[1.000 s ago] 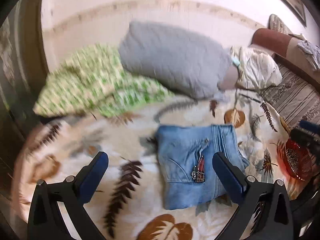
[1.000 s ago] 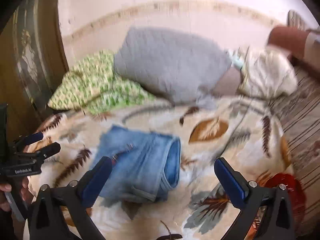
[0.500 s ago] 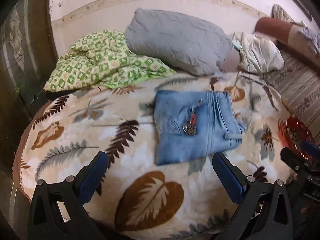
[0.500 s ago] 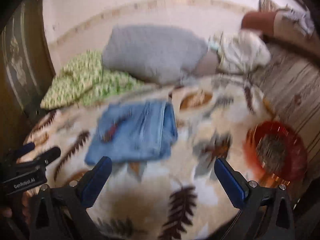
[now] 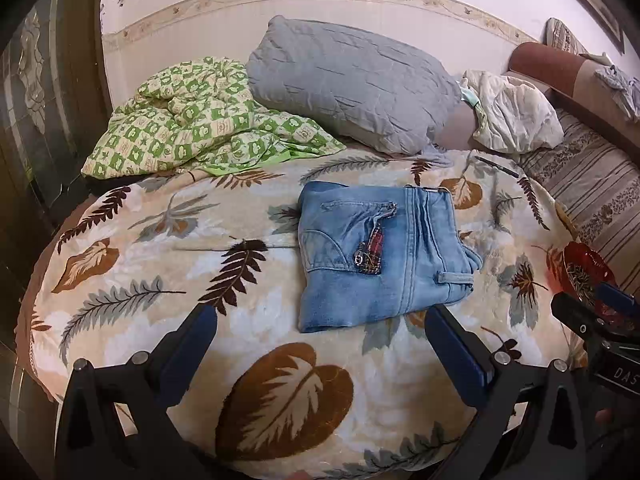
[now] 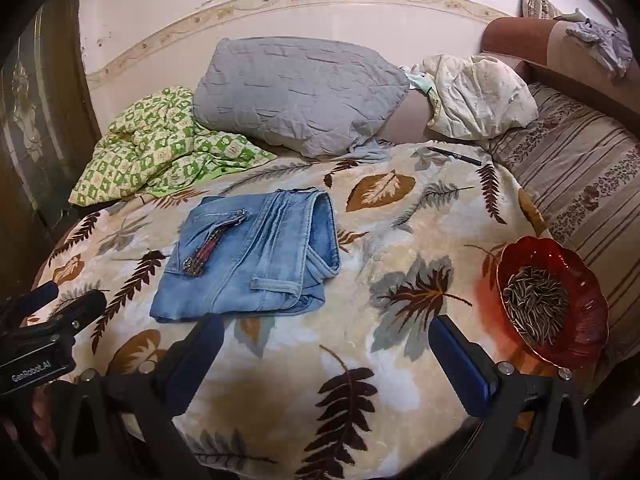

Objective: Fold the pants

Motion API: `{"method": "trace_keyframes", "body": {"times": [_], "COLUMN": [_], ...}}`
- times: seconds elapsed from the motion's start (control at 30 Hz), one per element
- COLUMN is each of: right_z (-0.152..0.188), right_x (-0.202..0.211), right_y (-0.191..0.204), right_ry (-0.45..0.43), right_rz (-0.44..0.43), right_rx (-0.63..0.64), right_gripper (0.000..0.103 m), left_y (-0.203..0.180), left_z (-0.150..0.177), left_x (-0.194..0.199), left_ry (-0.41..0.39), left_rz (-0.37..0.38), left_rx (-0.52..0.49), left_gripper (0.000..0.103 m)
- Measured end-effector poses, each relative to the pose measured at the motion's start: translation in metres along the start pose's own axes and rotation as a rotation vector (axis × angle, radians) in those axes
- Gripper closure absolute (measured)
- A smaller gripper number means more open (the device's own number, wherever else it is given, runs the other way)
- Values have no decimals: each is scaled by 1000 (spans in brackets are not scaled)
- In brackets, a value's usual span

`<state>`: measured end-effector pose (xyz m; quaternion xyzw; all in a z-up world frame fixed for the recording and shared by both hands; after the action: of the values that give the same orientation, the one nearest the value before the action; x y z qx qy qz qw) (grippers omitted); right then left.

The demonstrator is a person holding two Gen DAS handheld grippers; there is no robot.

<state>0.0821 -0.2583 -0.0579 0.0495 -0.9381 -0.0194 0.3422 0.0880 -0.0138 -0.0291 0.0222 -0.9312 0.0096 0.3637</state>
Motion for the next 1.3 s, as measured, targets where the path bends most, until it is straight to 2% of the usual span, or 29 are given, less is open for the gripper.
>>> {"method": "trace_keyframes", "body": {"times": [1.3], "right_z": [2], "right_x": [-13], "right_y": [13], "right_ry": [38], "right_rz": [-3], "right_rx": [24], "right_gripper": [0], "left_y": [-4], "left_z": [5], "left_x": [1], "left_ry": [19], "left_rz": [6], "left_rx": [-17], "left_gripper": [0]}}
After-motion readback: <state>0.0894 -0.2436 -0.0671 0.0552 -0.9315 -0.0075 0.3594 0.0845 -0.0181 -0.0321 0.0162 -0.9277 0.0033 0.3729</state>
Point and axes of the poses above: each gripper's, at about its wrist camera, not at the fingertips, and x roughly against the way its jaws point, y to its left, z to its underside, the point moved 4 cm from there along -x, roughly the way its jaws point, and after that the axes turned 2 degrees about -y, right-handed, at the moved point
